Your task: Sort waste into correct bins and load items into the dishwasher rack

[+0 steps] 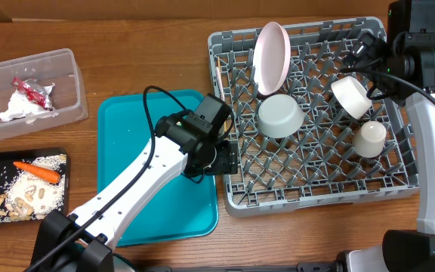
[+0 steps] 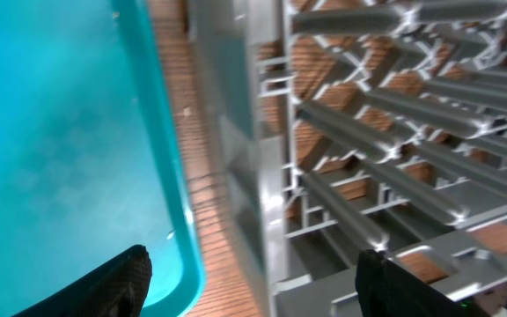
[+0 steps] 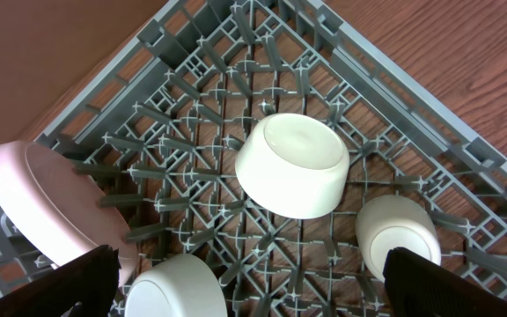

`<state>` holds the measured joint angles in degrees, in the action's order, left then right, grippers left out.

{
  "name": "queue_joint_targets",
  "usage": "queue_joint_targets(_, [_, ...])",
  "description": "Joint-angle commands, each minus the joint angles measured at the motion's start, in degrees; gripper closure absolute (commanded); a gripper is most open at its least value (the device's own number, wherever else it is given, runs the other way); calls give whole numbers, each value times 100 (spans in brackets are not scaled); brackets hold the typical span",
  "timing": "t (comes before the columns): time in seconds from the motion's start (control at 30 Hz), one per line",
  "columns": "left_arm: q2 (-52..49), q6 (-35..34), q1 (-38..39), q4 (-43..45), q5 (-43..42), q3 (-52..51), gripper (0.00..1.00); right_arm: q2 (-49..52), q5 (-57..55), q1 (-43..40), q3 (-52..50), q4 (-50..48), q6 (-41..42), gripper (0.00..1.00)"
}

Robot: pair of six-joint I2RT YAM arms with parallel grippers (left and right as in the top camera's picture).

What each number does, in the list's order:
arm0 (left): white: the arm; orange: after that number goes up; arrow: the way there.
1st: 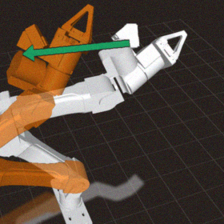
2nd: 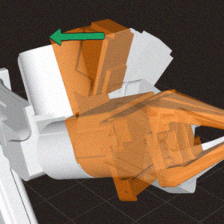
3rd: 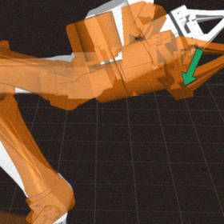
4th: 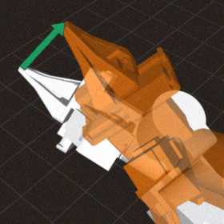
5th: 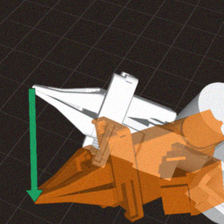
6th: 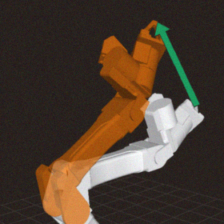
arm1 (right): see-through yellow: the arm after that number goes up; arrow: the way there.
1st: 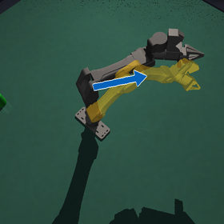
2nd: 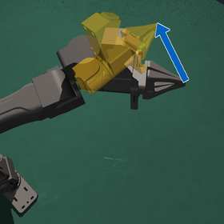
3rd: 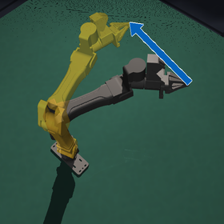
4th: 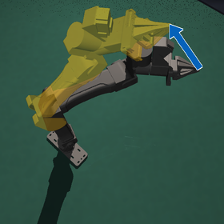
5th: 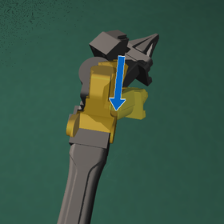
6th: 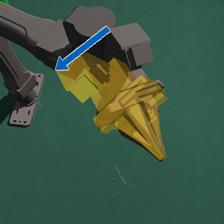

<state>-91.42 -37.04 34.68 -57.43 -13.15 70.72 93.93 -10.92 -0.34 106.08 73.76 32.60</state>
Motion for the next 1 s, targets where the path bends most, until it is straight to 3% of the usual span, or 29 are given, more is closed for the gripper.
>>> queue_joint_targets(0.0, [87,133,-17,-297,302,308,23,-57,-63,-15,92,-11,4,0])
queue_joint_targets(0.33, [1298,96,-529,-1580,1034,1058,13,-57,-63,-15,92,-11,4,0])
queue_joint_targets(0.4, [1513,-28,-828,-1928,1338,1056,0,-57,-63,-15,92,-11,4,0])
queue_joint_targets(0.63, [1917,-350,-2347,-2793,1808,1054,0,-57,-61,-15,92,-11,4,0])
queue_joint_targets(0.97, [1915,-686,-3753,-2806,1799,772,0,-57,114,-15,92,-17,68,0])
